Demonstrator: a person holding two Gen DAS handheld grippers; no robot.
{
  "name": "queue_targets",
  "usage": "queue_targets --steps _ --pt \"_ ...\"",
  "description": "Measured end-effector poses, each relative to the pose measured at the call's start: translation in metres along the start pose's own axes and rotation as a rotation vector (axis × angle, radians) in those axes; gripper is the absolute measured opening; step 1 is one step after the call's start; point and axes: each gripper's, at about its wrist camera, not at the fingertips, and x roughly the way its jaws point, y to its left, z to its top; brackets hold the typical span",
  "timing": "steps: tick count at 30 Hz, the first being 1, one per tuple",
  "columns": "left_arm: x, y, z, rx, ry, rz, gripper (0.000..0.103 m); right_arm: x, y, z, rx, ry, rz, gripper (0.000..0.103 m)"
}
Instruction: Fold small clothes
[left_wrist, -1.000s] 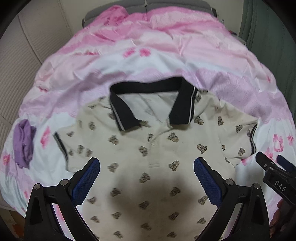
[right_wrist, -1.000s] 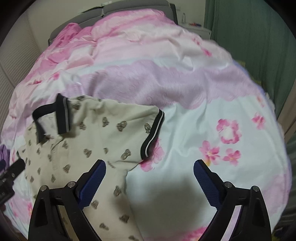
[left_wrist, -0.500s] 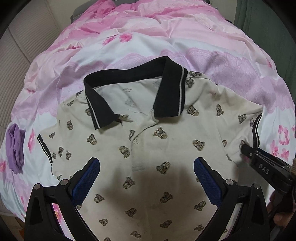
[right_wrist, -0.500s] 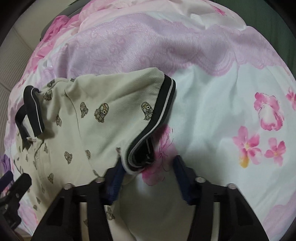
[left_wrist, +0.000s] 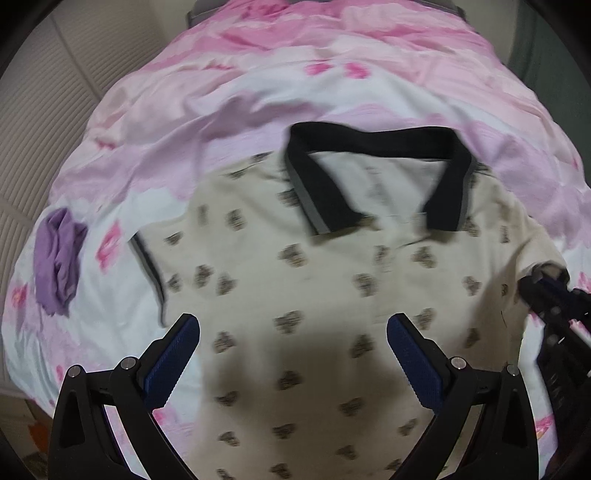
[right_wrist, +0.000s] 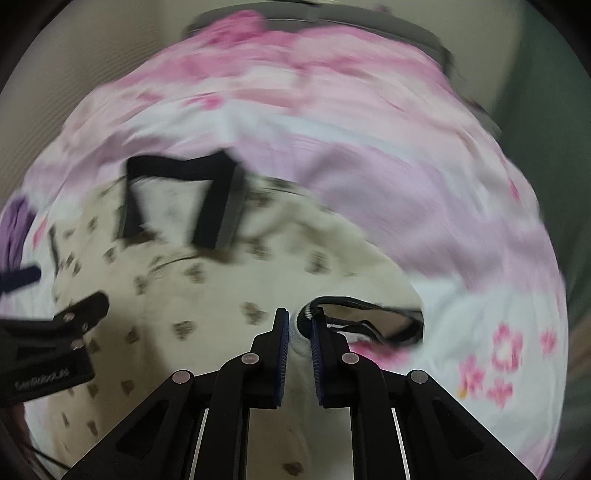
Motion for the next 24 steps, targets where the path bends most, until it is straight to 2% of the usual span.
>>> queue_targets --steps 6,9,11,13,15,17,20,24 --pt "0.011 0.038 -0.01 -0.039 0.029 0.06 0.103 0.016 0.078 -0.01 -0.198 0.049 0.082 0.015" --pt "0.013 0.048 -0.012 -0.052 0.039 0.061 0.103 0.027 0.096 -0.016 -0.209 0.127 0.133 0.024" --pt "0.011 0.049 -0.012 -0.048 0.029 0.05 0.103 0.025 0.096 -0.02 -0.179 0.141 0.154 0.026" --pt "0.006 0.044 -0.009 -0.033 0.012 0.03 0.103 0.013 0.087 -0.025 -0.102 0.138 0.161 0.036" --pt "0.0 0.035 -0.006 -0.011 -0.012 0.0 0.103 -0.002 0.065 -0.03 -0.004 0.116 0.163 0.054" --pt "-0.004 0.021 -0.001 0.017 -0.027 -0.038 0.103 -0.012 0.041 -0.031 0.087 0.091 0.127 0.06" --pt "-0.009 -0.004 0.004 0.06 -0.039 -0.089 0.103 -0.024 -0.004 -0.036 0.234 0.079 0.068 0.06" --pt "-0.015 -0.032 0.011 0.108 -0.053 -0.125 0.103 -0.015 -0.063 -0.046 0.448 0.099 0.056 0.06"
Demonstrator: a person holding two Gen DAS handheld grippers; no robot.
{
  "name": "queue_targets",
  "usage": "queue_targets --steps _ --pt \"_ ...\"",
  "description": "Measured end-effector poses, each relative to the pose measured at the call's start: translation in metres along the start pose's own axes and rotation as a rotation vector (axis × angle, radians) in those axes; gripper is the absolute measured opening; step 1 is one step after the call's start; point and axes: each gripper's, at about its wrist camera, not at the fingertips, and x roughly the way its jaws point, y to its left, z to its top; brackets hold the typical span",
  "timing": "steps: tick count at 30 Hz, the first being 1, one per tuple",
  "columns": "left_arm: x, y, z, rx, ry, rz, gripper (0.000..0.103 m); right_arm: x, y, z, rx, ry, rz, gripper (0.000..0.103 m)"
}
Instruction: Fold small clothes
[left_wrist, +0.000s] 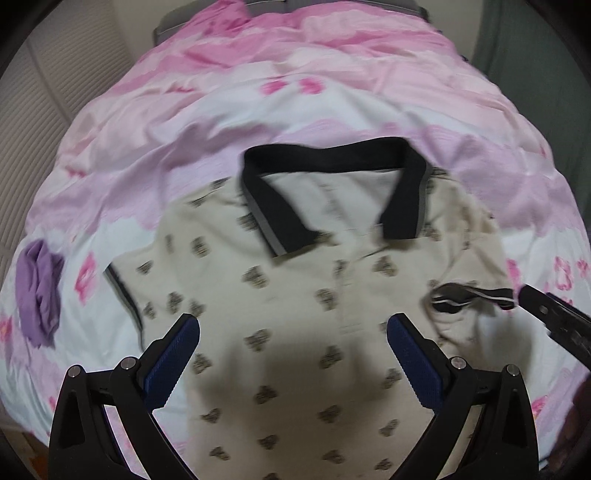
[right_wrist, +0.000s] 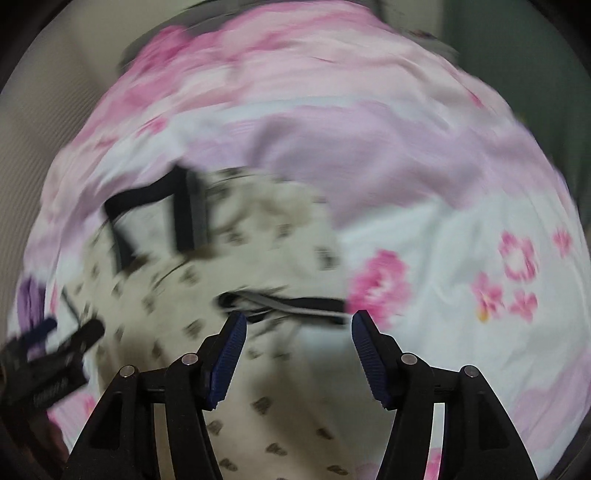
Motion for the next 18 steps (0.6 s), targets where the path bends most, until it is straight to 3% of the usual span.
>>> queue_targets --steps 5,13,16,17,18 --pt "-0.005 -0.019 0.004 0.052 -0.018 -0.004 0.103 0.026 -0.033 0.007 0.119 0.028 0.014 0.06" --pt "0.001 -0.015 0.004 0.041 -0.001 0.013 0.103 0.055 -0.036 0.004 0.184 0.088 0.076 0.059" --pt "0.001 -0.011 0.004 0.028 0.004 0.012 0.103 0.065 -0.04 0.008 0.206 0.094 0.106 0.044" --pt "0.0 -0.01 0.003 0.025 0.003 0.011 0.103 0.065 -0.041 0.008 0.203 0.098 0.117 0.03" --pt "-0.001 -0.009 0.003 0.023 0.002 0.012 0.103 0.064 -0.037 0.013 0.192 0.096 0.13 0.022"
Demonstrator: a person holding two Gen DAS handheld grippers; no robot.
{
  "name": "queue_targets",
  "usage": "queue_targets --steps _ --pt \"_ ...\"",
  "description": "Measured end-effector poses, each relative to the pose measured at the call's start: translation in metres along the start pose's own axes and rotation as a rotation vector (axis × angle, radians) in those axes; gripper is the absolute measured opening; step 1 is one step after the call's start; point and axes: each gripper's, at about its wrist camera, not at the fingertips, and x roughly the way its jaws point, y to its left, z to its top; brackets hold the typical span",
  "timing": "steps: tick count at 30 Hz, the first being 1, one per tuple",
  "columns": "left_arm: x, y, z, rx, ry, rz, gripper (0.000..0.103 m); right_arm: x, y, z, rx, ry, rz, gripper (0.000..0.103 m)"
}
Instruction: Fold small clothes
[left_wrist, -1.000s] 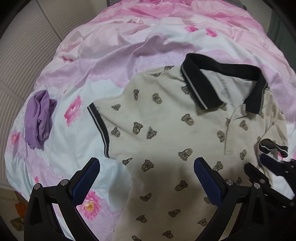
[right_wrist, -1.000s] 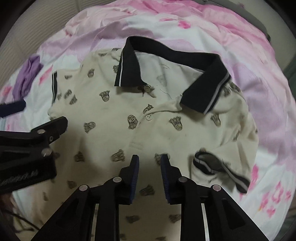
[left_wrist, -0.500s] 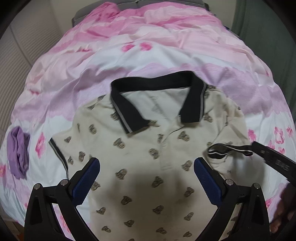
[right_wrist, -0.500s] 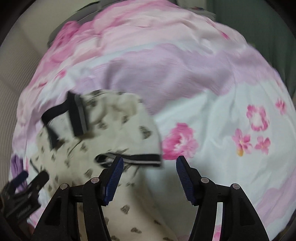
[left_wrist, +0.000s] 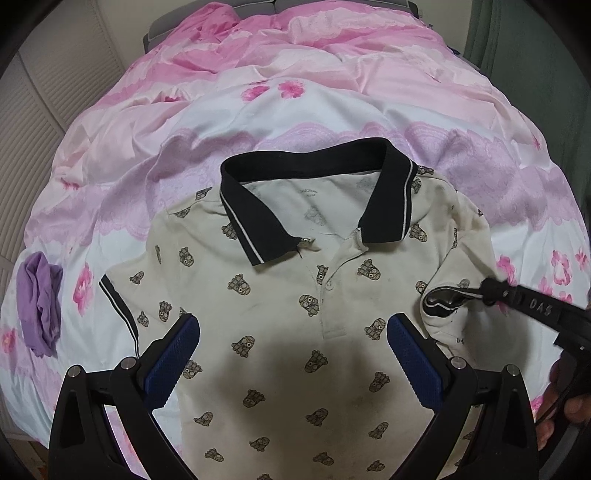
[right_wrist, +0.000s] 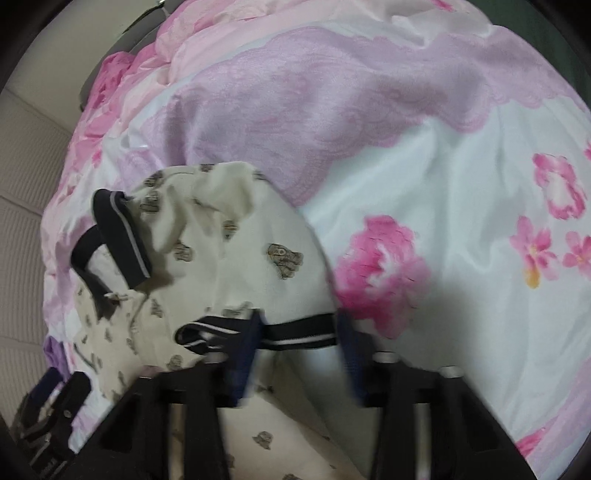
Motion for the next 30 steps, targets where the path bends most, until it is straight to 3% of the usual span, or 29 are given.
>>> queue_targets --steps 9,14,16,19,22,27,30 --pt "0.0 0.026 -0.004 -0.066 0.008 0.017 0.103 -0.02 0.078 0.026 -0.251 -0.077 0.056 0.015" --pt "0.003 0.047 -0.008 -0.111 0.021 0.038 0.103 0.013 0.13 0.036 -0.373 -0.02 0.075 0.015" --pt "0.004 0.055 -0.01 -0.129 0.023 0.045 0.103 0.028 0.135 0.035 -0.37 0.04 0.074 0.02" --pt "0.004 0.067 -0.013 -0.151 0.026 0.055 0.103 0.044 0.135 0.032 -0.341 0.124 0.066 0.036" --pt "0.004 0.083 -0.018 -0.174 0.024 0.054 0.103 0.04 0.141 0.015 -0.388 0.129 0.055 0.041" --pt "-0.002 0.117 -0.028 -0.169 -0.016 0.007 0.103 0.014 0.158 -0.013 -0.446 0.096 0.022 0.059" --pt "-0.005 0.147 -0.035 -0.178 -0.036 -0.028 0.103 -0.004 0.172 -0.031 -0.47 0.057 -0.021 0.06"
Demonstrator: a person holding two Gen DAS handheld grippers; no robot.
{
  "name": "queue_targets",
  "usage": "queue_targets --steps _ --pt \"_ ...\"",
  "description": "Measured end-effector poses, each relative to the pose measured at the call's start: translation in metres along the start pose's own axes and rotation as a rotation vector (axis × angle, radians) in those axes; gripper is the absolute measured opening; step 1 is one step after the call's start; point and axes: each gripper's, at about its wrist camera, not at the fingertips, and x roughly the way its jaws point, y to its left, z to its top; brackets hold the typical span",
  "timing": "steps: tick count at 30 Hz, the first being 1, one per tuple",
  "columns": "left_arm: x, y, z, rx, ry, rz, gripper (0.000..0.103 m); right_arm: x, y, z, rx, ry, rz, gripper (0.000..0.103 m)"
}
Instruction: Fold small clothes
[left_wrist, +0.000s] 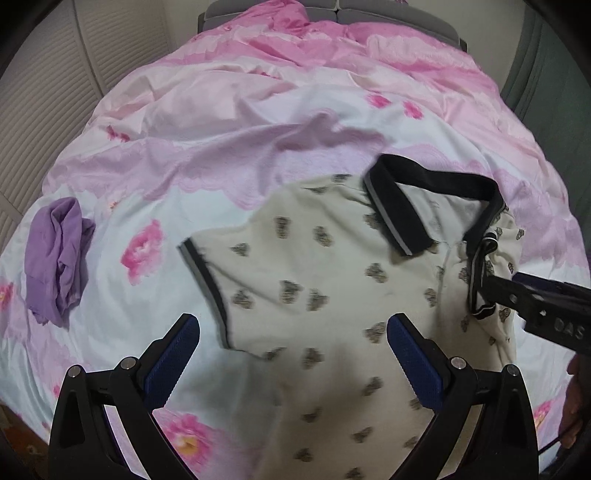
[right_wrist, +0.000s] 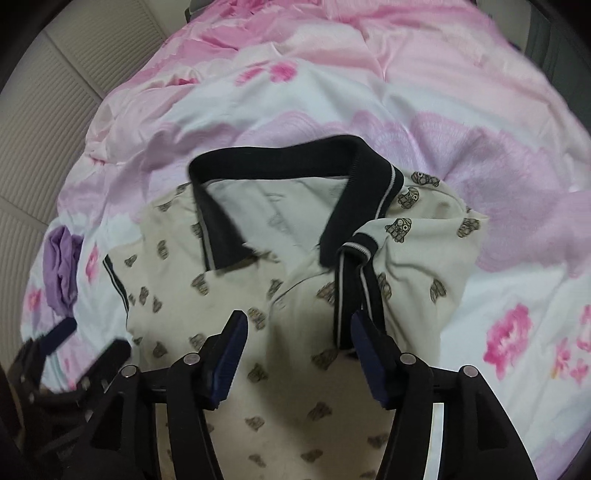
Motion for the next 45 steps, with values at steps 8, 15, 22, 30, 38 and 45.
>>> queue_targets --steps 8,15,22,30,38,45 --pt "0.015 0.077 0.005 -0.015 0.005 -0.15 0.089 0.0 0.053 -0.012 -0.059 0.005 -0.02 0.06" --pt "0.053 0.102 0.012 -0.022 0.061 -0.307 0.062 0.024 0.104 -0.006 -0.098 0.009 -0.019 0.06" --pt "0.096 0.129 0.014 -0.114 0.116 -0.42 0.044 0.043 0.134 -0.004 -0.114 0.034 -0.026 0.06" --pt "0.143 0.151 0.012 -0.28 0.157 -0.578 0.039 0.052 0.15 -0.01 -0.16 0.07 -0.047 0.06" --pt "0.151 0.137 0.021 -0.3 0.19 -0.597 0.01 0.059 0.153 -0.006 -0.199 0.089 -0.065 0.06" --pt "0.08 0.118 0.033 -0.218 0.132 -0.484 0.008 0.048 0.133 0.0 -0.163 0.071 -0.07 0.06"
